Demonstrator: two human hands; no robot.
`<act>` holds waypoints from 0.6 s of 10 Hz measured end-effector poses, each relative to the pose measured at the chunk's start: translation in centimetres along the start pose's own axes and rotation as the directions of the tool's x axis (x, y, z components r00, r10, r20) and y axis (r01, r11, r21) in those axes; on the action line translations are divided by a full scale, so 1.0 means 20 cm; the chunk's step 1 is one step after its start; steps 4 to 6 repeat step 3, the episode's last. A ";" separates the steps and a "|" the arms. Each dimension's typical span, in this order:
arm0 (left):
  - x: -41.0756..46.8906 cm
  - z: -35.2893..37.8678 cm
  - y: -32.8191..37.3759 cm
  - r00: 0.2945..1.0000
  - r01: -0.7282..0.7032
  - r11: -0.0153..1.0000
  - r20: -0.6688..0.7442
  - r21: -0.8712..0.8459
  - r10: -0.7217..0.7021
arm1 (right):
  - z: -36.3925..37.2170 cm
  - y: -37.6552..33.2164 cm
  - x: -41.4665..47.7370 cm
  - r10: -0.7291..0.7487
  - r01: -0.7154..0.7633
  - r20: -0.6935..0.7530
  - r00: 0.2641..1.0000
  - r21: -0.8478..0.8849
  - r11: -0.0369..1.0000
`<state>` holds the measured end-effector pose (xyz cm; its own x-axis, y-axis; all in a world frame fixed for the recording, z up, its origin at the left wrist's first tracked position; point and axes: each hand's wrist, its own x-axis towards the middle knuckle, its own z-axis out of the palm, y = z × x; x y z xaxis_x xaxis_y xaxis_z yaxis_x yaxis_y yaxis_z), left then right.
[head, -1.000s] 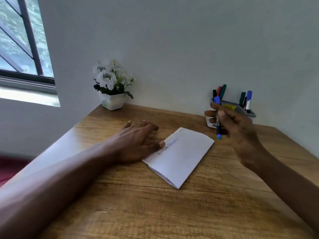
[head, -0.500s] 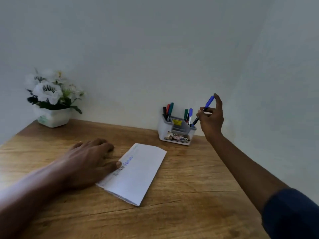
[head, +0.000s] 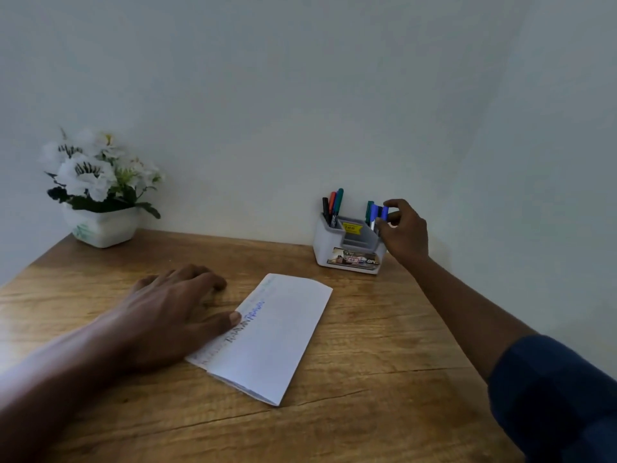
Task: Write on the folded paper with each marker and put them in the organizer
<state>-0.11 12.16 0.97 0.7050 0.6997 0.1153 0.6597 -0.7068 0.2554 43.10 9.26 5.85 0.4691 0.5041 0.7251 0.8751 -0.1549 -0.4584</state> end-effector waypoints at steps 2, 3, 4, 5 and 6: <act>-0.01 -0.02 0.01 1.000 0.004 1.000 -0.019 -0.020 -0.004 | 0.01 -0.01 -0.07 0.022 -0.023 -0.033 0.999 -0.044 0.999; -0.02 -0.01 0.01 1.000 0.005 1.000 -0.031 -0.019 -0.006 | -0.07 -0.15 -0.22 -0.298 0.301 -0.218 0.929 -0.020 0.953; -0.02 -0.01 0.01 1.000 0.005 1.000 -0.031 -0.019 -0.006 | -0.07 -0.15 -0.22 -0.298 0.301 -0.218 0.929 -0.020 0.953; -0.02 -0.01 0.01 1.000 0.005 1.000 -0.031 -0.019 -0.006 | -0.07 -0.15 -0.22 -0.298 0.301 -0.218 0.929 -0.020 0.953; -0.02 -0.01 0.01 1.000 0.005 1.000 -0.031 -0.019 -0.006 | -0.07 -0.15 -0.22 -0.298 0.301 -0.218 0.929 -0.020 0.953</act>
